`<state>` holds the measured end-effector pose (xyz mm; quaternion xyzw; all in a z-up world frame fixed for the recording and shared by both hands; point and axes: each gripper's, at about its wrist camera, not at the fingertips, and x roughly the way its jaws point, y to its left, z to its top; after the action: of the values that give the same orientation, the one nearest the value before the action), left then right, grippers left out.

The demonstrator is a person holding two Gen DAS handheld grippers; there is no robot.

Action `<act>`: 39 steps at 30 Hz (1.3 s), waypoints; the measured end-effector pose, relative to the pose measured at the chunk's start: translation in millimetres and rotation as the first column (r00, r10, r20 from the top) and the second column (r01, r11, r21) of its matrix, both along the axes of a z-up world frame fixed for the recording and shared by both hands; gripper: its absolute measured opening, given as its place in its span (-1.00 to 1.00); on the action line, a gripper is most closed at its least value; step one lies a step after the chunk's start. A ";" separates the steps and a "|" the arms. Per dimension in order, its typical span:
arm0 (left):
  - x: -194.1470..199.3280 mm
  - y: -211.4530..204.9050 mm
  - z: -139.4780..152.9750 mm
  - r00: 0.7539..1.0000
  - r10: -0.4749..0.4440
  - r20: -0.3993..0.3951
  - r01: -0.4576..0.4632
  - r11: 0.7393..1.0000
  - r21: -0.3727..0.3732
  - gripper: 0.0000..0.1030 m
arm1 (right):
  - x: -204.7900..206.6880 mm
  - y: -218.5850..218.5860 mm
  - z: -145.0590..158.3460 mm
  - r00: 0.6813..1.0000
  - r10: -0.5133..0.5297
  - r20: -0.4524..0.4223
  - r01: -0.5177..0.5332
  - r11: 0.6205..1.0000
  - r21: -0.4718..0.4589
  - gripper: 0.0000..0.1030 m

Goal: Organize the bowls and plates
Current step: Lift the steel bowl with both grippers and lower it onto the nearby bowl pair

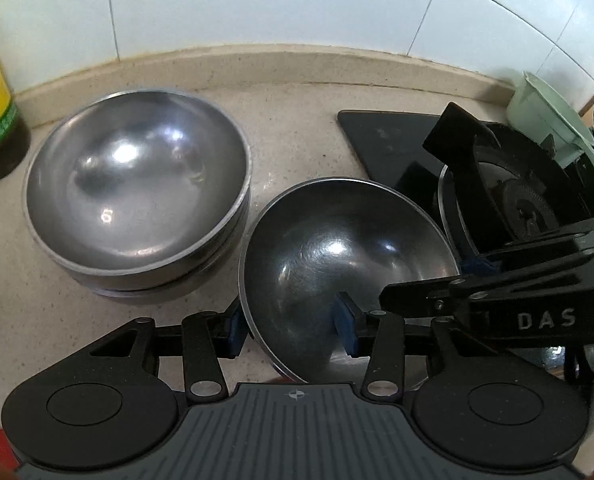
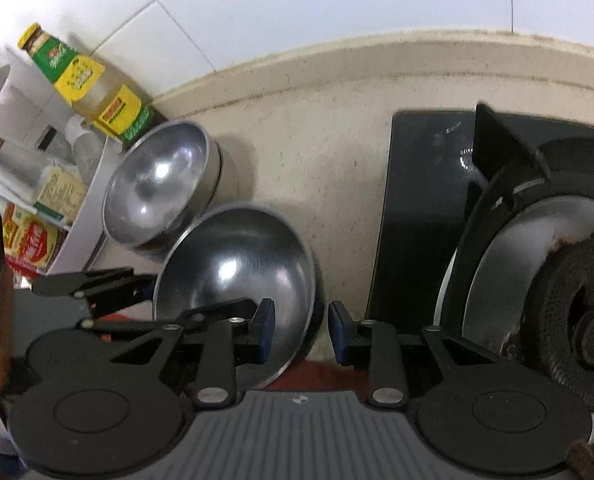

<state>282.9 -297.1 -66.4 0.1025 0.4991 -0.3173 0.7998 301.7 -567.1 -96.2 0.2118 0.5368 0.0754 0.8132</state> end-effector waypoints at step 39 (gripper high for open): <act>48.5 56.5 82.2 0.967 0.164 0.197 -0.160 0.986 -0.037 0.13 | 72.6 51.1 80.8 0.984 0.058 0.166 -0.061 0.998 0.015 -0.51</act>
<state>331.4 -240.6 15.8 0.0844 0.4199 -0.2441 0.8700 374.3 -516.0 -15.4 0.1969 0.4728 0.1224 0.8502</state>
